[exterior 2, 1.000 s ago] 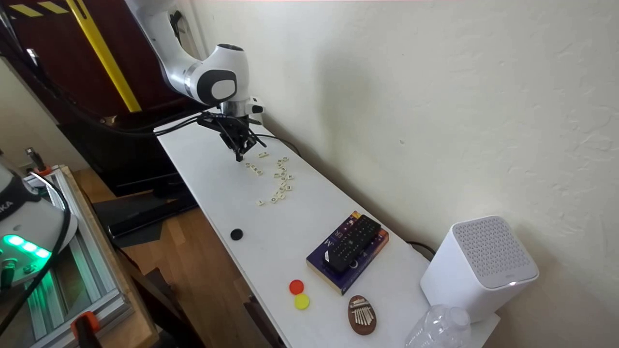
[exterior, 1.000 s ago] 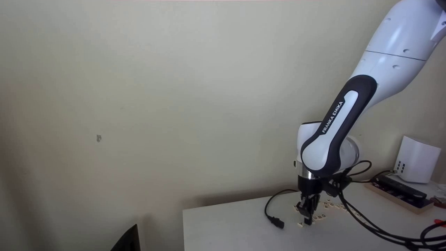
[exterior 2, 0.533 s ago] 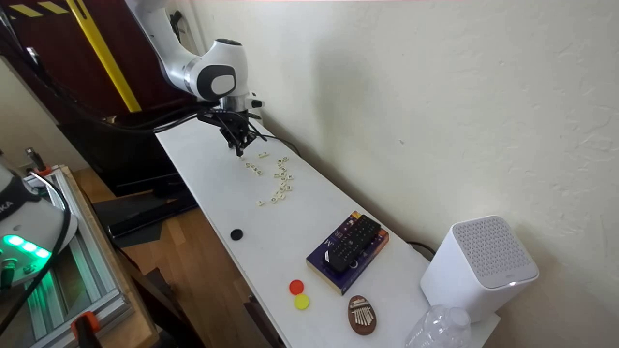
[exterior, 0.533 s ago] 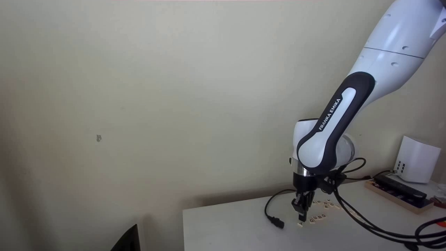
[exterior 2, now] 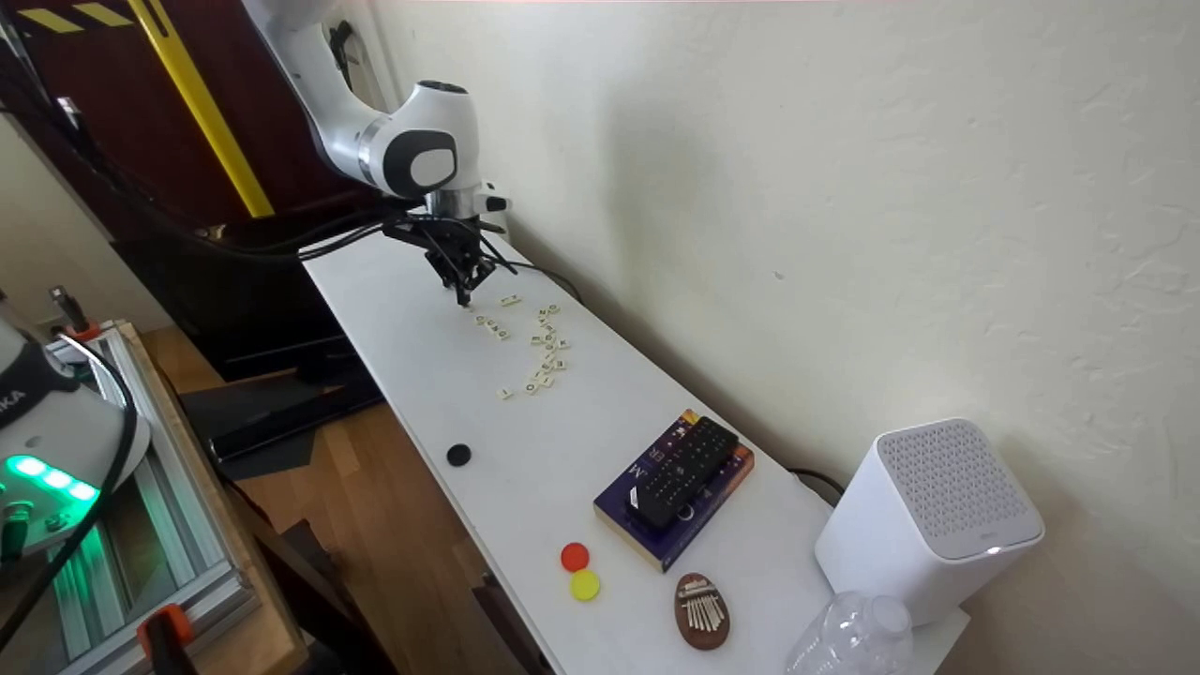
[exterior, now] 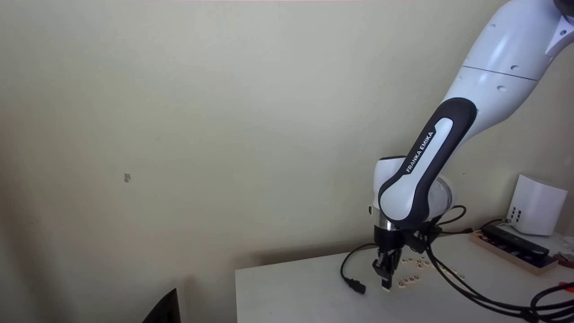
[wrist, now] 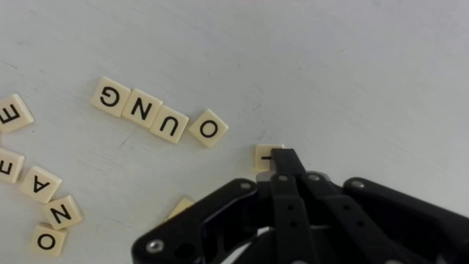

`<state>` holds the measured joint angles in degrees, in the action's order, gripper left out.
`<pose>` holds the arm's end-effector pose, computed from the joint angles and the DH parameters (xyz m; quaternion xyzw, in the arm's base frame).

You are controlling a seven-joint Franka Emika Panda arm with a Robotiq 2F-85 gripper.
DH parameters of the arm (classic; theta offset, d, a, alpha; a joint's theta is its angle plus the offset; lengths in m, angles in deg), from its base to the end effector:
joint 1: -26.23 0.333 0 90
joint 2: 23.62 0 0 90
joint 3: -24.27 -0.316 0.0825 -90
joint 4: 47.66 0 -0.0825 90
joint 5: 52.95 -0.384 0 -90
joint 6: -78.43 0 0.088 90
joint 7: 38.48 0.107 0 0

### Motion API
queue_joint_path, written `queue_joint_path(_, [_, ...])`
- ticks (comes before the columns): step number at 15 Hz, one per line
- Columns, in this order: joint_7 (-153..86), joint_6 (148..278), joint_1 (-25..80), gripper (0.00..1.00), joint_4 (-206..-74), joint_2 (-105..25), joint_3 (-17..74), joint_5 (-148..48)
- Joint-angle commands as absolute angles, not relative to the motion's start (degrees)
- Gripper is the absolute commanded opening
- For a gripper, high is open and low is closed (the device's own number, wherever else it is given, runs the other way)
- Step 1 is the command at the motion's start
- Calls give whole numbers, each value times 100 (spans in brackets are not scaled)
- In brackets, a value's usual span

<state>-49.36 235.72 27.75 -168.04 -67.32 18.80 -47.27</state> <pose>0.5332 0.0743 0.0432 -0.9800 -0.1900 0.0556 0.0191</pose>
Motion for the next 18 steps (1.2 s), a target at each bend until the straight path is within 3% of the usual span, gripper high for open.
queue_joint_path(1, [-4872, 23524, 2864, 0, -16724, -6834, 2016, -4644])
queue_joint_path(18, [-2623, 23346, 2743, 0, -16529, -6969, 1998, -6379])
